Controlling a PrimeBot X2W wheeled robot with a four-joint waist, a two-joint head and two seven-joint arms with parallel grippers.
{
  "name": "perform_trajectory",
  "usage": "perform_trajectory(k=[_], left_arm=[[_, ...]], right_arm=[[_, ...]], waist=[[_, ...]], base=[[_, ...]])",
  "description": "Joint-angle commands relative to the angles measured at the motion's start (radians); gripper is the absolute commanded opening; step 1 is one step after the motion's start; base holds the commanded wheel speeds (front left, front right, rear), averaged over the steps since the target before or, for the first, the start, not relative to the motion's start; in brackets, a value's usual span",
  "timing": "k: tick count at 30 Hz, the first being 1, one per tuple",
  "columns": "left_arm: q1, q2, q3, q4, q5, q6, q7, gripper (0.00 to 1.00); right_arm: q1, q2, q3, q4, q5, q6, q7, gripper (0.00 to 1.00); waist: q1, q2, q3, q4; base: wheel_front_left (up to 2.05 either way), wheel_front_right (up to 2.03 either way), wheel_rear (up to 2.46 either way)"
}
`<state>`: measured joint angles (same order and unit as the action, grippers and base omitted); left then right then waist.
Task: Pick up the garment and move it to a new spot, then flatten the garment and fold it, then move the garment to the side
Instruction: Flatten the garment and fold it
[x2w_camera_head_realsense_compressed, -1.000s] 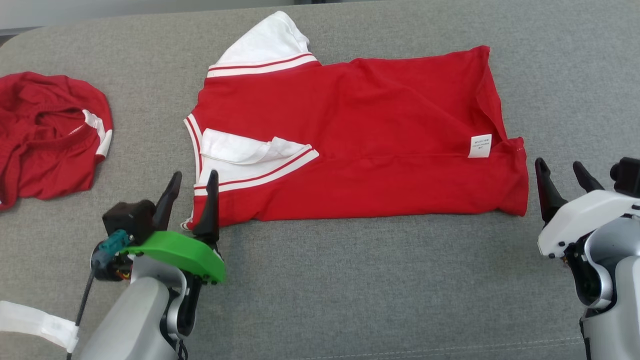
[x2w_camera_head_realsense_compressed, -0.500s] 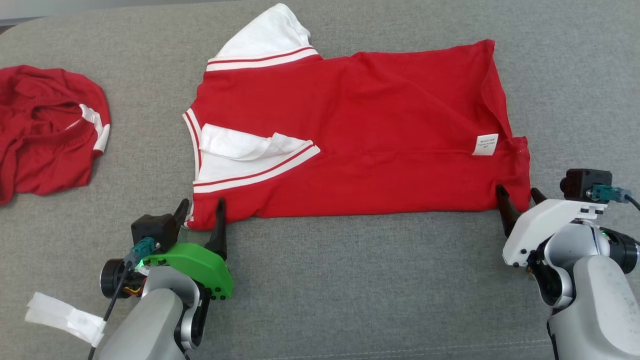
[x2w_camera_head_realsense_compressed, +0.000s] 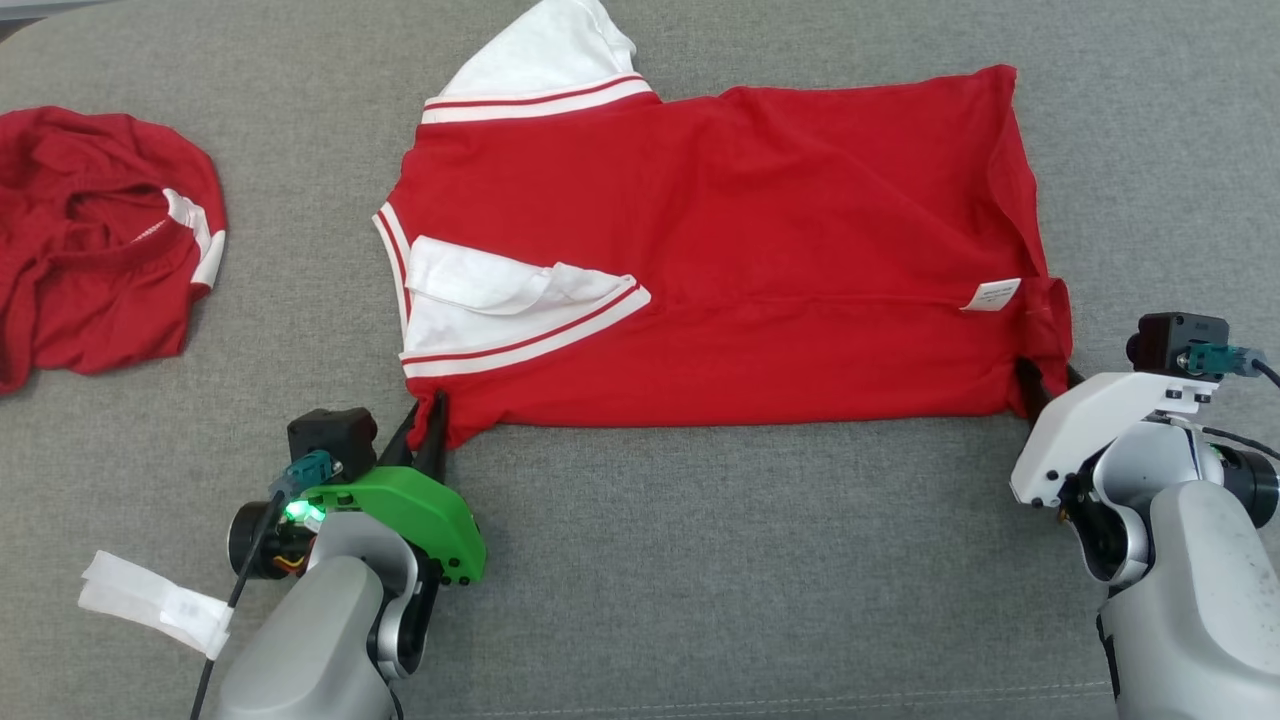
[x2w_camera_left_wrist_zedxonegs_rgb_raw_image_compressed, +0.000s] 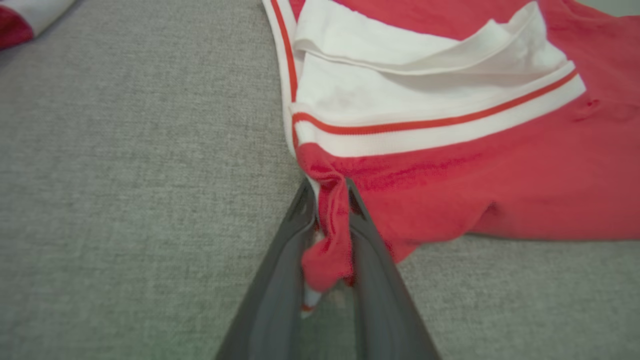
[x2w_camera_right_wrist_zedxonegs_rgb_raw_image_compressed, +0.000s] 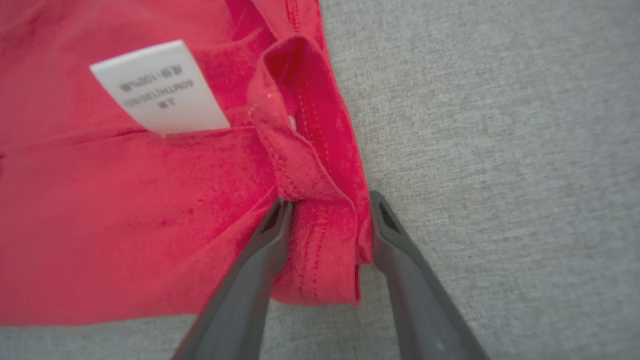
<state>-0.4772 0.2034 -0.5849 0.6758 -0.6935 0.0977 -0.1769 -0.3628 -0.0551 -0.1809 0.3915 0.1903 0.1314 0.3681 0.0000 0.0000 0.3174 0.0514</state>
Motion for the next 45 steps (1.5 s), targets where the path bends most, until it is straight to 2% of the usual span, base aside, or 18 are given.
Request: perform_trajectory(k=[1, 8, 14, 20, 21, 26, 27, 28, 29, 36, 41, 45], left_arm=[[0.012, -0.001, -0.007, 0.025, -0.012, -0.005, 0.017, 0.0], [0.05, 0.01, -0.005, 0.014, -0.027, -0.025, 0.005, 0.0], [0.12, 0.043, -0.012, -0.071, -0.03, -0.003, 0.012, 0.0], [0.226, 0.08, -0.017, -0.196, -0.038, 0.049, 0.05, 0.0], [0.263, 0.089, -0.015, -0.242, -0.047, 0.071, 0.066, 0.0], [0.334, 0.102, -0.016, -0.336, -0.07, 0.11, 0.104, 0.0], [0.346, 0.103, -0.018, -0.347, -0.072, 0.114, 0.106, 0.33], [0.354, 0.104, -0.016, -0.357, -0.076, 0.119, 0.106, 1.0], [0.361, 0.104, -0.014, -0.367, -0.077, 0.119, 0.101, 1.0], [0.349, 0.129, 0.04, -0.434, -0.102, 0.179, 0.124, 1.0], [0.258, 0.194, 0.061, -0.533, -0.109, 0.215, 0.254, 1.0], [0.117, 0.211, 0.039, -0.518, -0.111, 0.211, 0.397, 1.0]], right_arm=[[0.025, 0.008, 0.006, 0.031, 0.007, -0.001, 0.007, 0.0], [0.076, 0.003, -0.02, -0.046, 0.037, -0.001, -0.026, 0.0], [0.168, 0.002, -0.056, -0.16, 0.071, -0.001, -0.009, 0.0], [0.255, 0.002, -0.09, -0.207, 0.091, -0.002, 0.014, 0.0], [0.276, 0.001, -0.095, -0.205, 0.09, -0.002, 0.02, 0.0], [0.301, 0.001, -0.101, -0.179, 0.094, -0.002, 0.02, 0.0], [0.302, 0.001, -0.103, -0.172, 0.091, -0.002, 0.024, 0.05], [0.302, 0.001, -0.103, -0.167, 0.09, -0.002, 0.025, 0.88], [0.298, 0.001, -0.104, -0.163, 0.087, -0.002, 0.02, 1.0], [0.255, 0.003, -0.128, -0.191, 0.083, -0.001, 0.046, 1.0], [0.176, -0.009, -0.15, -0.292, 0.029, -0.001, 0.151, 1.0], [0.059, -0.042, -0.115, -0.316, 0.027, 0.0, 0.279, 1.0]], waist=[[0.0, 0.0, -0.006, 0.0], [0.0, 0.0, -0.051, 0.0], [0.0, 0.0, -0.094, -0.003], [0.0, 0.0, -0.124, -0.004], [0.0, 0.0, -0.128, -0.004], [0.0, 0.0, -0.136, 0.0], [0.0, 0.0, -0.137, 0.0], [0.0, 0.0, -0.138, 0.001], [0.0, 0.0, -0.14, 0.001], [0.0, 0.0, -0.147, 0.0], [0.0, 0.0, -0.132, 0.003], [0.0, 0.0, -0.1, -0.003]], base=[[0.0, 0.0, 0.0], [0.0, 0.0, 0.0], [0.0, 0.0, 0.0], [0.0, 0.0, 0.0], [0.0, 0.0, 0.0], [0.0, 0.0, 0.0], [0.0, 0.0, 0.0], [0.0, 0.0, 0.0], [0.0, 0.0, 0.0], [0.0, 0.0, 0.0], [0.0, 0.0, 0.0], [0.0, 0.0, 0.0]])
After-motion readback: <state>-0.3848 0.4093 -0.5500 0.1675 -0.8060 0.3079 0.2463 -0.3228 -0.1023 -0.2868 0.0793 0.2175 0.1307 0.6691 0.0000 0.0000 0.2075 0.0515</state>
